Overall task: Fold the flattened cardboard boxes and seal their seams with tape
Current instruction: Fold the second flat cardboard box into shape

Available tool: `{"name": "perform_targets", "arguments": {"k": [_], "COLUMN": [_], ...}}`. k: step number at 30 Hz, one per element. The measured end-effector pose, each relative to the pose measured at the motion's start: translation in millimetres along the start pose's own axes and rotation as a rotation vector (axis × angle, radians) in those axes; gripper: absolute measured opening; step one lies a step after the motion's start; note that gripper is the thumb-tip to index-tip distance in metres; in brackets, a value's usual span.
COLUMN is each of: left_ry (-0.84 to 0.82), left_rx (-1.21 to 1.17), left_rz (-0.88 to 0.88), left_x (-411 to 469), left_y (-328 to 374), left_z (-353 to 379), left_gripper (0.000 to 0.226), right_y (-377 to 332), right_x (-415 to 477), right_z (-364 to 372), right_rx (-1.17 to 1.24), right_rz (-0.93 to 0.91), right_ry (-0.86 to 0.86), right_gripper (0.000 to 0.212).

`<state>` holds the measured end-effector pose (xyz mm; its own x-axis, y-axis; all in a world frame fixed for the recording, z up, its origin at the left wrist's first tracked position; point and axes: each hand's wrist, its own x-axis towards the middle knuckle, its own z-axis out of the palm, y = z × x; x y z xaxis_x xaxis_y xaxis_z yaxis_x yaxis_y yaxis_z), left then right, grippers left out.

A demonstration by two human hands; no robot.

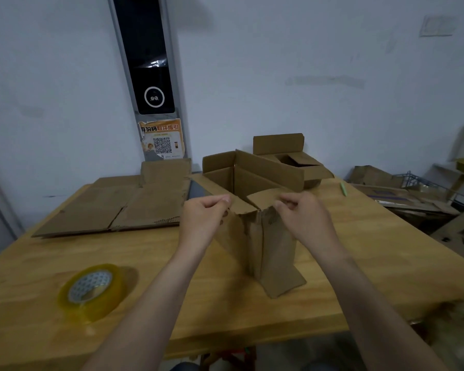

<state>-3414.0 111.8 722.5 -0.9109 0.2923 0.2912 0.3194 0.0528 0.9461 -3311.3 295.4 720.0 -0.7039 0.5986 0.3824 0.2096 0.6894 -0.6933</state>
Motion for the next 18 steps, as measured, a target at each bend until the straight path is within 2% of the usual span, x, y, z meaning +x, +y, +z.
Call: {"name": "perform_targets", "arguments": {"k": [3,7,9,11,14,16,18], "left_ry": [-0.010,-0.013,-0.005,0.004,0.111,0.196,0.242], "left_rx": [-0.094,-0.112,-0.068,0.021,0.054,0.021,0.012], "left_rz": [-0.073,-0.104,-0.078,0.006,0.093,0.076,0.013], "left_x": [-2.9,-6.3,-6.5,-4.2,9.9,32.2,62.1], "left_y": [-5.2,-8.4,-6.9,-7.2,-8.5,-11.5,-14.8], "left_z": [11.7,21.5,21.5,16.9,-1.0,-16.7,-31.1], "left_gripper": [0.009,0.012,0.013,0.017,0.020,0.016,0.030], "right_y": [-2.4,-16.7,-23.0,-22.1,-16.9,-16.0,-16.1], "right_x": [2.5,4.3,3.1,3.1,4.9,4.9,4.2], "right_z": [6.8,10.8,14.9,15.5,10.2,9.0,10.8], "right_rx": [0.031,-0.166,-0.269,-0.270,-0.212,-0.196,-0.191], "right_rz": [0.029,0.102,0.104,0.104,0.110,0.105,0.093], "right_ry": [-0.060,-0.003,0.036,0.041,0.029,0.032,0.035], "right_gripper": [0.056,0.075,0.080,0.085,0.088,0.087,0.087]}}
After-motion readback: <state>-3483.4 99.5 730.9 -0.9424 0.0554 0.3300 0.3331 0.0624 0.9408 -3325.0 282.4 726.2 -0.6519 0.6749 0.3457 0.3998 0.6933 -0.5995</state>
